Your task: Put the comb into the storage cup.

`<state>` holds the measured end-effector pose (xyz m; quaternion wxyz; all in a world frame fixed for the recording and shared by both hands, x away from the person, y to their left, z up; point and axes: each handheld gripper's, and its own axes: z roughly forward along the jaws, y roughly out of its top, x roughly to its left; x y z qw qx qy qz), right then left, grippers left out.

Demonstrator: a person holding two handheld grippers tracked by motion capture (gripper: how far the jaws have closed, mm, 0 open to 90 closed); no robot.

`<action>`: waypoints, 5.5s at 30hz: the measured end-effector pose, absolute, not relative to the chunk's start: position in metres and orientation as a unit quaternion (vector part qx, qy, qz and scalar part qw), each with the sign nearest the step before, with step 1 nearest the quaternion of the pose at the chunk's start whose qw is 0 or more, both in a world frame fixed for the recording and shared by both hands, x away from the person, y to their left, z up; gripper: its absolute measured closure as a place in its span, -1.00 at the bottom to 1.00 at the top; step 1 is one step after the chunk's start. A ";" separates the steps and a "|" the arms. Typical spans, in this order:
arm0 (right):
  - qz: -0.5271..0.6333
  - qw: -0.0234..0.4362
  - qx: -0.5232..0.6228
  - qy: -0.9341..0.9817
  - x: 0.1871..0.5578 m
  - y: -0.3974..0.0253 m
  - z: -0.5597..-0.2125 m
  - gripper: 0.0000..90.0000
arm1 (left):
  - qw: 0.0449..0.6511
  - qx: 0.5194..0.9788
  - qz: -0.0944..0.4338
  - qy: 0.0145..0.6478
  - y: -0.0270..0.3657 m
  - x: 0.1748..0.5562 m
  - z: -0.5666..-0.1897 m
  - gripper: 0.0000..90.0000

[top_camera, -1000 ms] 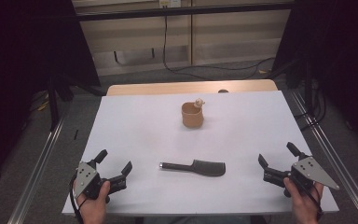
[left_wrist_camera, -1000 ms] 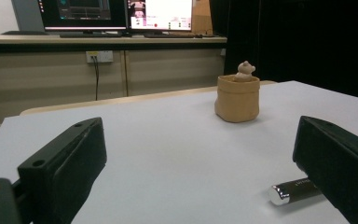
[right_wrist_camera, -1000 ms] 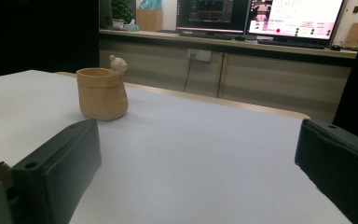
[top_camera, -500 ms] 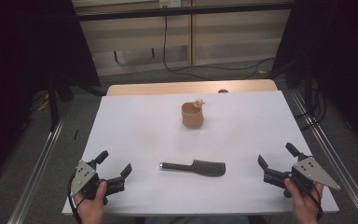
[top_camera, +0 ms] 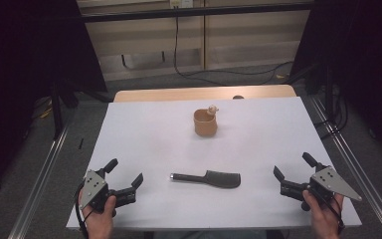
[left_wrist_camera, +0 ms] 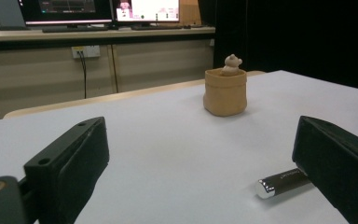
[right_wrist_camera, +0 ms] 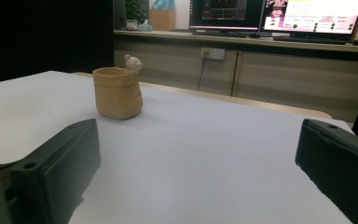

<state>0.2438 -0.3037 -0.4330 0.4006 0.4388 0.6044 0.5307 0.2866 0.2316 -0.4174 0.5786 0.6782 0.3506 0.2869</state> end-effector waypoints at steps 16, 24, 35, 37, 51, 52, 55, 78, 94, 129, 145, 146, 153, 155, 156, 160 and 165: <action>0.537 0.401 0.435 0.602 0.241 -0.304 -0.432 -1.00 | 0.580 0.681 0.296 0.334 0.214 0.296 -0.412 -0.94; 0.537 0.401 0.434 0.602 0.241 -0.303 -0.432 -1.00 | 0.601 0.683 0.275 0.312 0.200 0.294 -0.403 -0.95; 0.539 0.399 0.433 0.603 0.241 -0.303 -0.432 -1.00 | 0.614 0.680 0.250 0.312 0.183 0.312 -0.407 -0.94; 0.539 0.397 0.434 0.603 0.241 -0.303 -0.432 -1.00 | 0.612 0.683 0.255 0.307 0.180 0.316 -0.406 -0.94; 0.540 0.395 0.429 0.607 0.242 -0.301 -0.433 -1.00 | 0.618 0.686 0.258 0.283 0.156 0.344 -0.403 -0.95; 0.540 0.391 0.430 0.609 0.242 -0.301 -0.433 -1.00 | 0.611 0.693 0.266 0.276 0.152 0.347 -0.402 -0.95; 0.539 0.391 0.431 0.609 0.242 -0.300 -0.433 -1.00 | 0.613 0.694 0.259 0.275 0.147 0.351 -0.403 -0.95; 0.535 0.392 0.424 0.617 0.244 -0.297 -0.435 -1.00 | 0.625 0.693 0.211 0.292 0.147 0.361 -0.417 0.14; 0.537 0.389 0.424 0.617 0.245 -0.298 -0.434 -1.00 | 0.612 0.724 0.153 0.279 0.142 0.365 -0.413 1.00; 0.536 0.386 0.425 0.619 0.244 -0.298 -0.435 -1.00 | 0.420 0.861 0.088 0.274 0.131 0.369 -0.427 1.00; 0.537 0.386 0.424 0.618 0.244 -0.299 -0.435 -1.00 | 0.382 0.880 0.079 0.269 0.124 0.371 -0.439 1.00; 0.537 0.386 0.424 0.618 0.244 -0.299 -0.435 -1.00 | 0.378 0.882 0.078 0.270 0.124 0.370 -0.439 1.00; 0.536 0.388 0.424 0.618 0.243 -0.299 -0.435 -1.00 | 0.375 0.883 0.074 0.271 0.125 0.367 -0.440 1.00; 0.537 0.388 0.424 0.618 0.243 -0.300 -0.435 -1.00 | 0.373 0.885 0.073 0.269 0.124 0.366 -0.441 1.00; 0.537 0.387 0.424 0.618 0.244 -0.300 -0.435 -1.00 | 0.373 0.885 0.073 0.269 0.124 0.365 -0.442 1.00; 0.536 0.388 0.424 0.618 0.243 -0.299 -0.435 -1.00 | 0.373 0.885 0.077 0.268 0.122 0.360 -0.439 1.00; 0.536 0.387 0.424 0.619 0.243 -0.299 -0.435 -1.00 | 0.361 0.893 0.074 0.259 0.121 0.358 -0.442 1.00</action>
